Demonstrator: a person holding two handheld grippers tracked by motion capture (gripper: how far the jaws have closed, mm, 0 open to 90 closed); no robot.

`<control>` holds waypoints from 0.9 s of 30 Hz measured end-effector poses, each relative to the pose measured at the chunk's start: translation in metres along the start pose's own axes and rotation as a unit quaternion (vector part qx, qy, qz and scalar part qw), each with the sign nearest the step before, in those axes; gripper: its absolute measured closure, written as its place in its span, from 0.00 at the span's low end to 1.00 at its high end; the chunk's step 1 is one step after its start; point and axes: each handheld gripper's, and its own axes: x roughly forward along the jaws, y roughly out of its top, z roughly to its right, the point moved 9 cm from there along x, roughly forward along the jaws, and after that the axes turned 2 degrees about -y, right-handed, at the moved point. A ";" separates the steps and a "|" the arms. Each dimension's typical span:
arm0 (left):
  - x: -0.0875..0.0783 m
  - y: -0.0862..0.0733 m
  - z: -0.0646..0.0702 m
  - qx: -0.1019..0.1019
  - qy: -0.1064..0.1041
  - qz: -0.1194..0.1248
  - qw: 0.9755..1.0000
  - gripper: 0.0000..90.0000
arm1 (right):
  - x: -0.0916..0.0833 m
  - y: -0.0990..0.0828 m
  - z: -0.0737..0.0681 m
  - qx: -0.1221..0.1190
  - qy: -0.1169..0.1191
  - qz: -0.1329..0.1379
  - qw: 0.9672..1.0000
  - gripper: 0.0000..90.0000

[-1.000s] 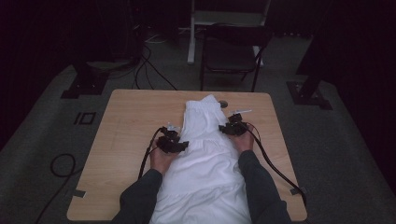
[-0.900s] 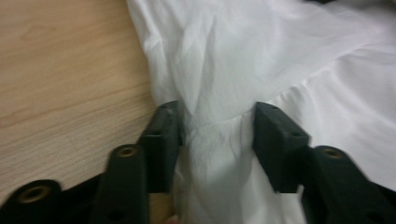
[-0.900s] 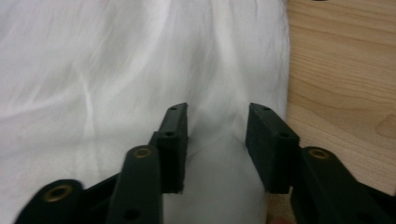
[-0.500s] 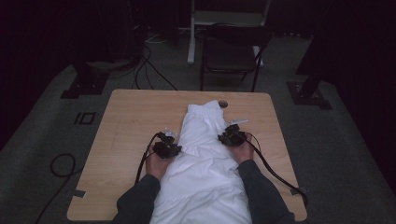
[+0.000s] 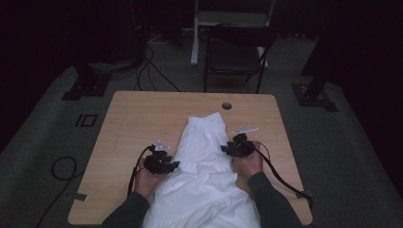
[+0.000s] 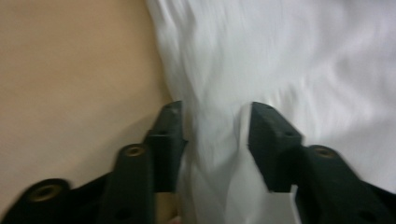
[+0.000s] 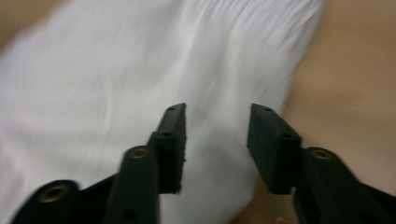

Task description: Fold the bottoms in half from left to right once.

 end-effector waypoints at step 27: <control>0.063 0.040 -0.014 -0.015 0.053 -0.012 0.998 0.44 | 0.061 0.081 0.050 -0.009 -0.099 0.009 0.995 0.67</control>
